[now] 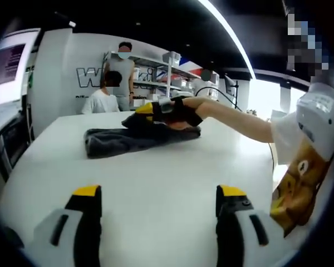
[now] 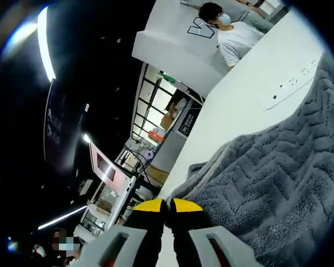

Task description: Fold the towel on the table until its edges align and the towel forms a compact rectangular stack.

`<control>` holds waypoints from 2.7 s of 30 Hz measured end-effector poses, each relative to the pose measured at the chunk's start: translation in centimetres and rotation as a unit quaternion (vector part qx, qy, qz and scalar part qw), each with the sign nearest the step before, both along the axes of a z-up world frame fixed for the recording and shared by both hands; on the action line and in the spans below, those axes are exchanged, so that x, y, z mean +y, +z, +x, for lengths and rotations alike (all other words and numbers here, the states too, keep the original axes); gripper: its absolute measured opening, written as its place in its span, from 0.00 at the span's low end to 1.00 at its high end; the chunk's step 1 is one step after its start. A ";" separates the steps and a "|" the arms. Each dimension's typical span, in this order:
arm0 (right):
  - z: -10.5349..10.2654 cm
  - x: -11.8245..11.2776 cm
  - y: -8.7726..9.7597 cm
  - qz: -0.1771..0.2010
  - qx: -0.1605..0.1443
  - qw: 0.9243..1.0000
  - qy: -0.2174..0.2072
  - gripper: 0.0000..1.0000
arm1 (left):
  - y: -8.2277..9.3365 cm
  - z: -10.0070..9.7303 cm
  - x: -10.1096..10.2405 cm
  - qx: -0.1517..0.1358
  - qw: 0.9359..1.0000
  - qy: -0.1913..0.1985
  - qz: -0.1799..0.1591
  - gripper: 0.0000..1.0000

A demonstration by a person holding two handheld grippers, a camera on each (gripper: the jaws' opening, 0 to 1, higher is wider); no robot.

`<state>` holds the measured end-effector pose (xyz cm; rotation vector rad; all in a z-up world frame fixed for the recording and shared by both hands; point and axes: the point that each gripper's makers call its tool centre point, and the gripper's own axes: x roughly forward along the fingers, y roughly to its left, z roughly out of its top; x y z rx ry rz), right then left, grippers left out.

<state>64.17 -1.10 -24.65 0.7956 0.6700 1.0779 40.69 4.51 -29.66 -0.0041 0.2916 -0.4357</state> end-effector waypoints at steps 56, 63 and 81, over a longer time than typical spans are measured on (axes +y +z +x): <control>-4.1 14.2 -2.2 -0.048 -0.010 0.996 0.079 0.05 | -0.7 -1.7 1.4 -0.005 1.000 0.013 -0.019 0.88; -4.3 14.6 -3.3 -0.085 -0.033 0.992 0.085 0.05 | -0.8 -1.6 1.3 -0.005 1.000 0.013 -0.020 0.88; -4.5 14.9 -5.1 -0.116 -0.035 0.988 0.091 0.06 | -0.7 -1.9 1.5 -0.008 1.000 0.016 -0.023 0.88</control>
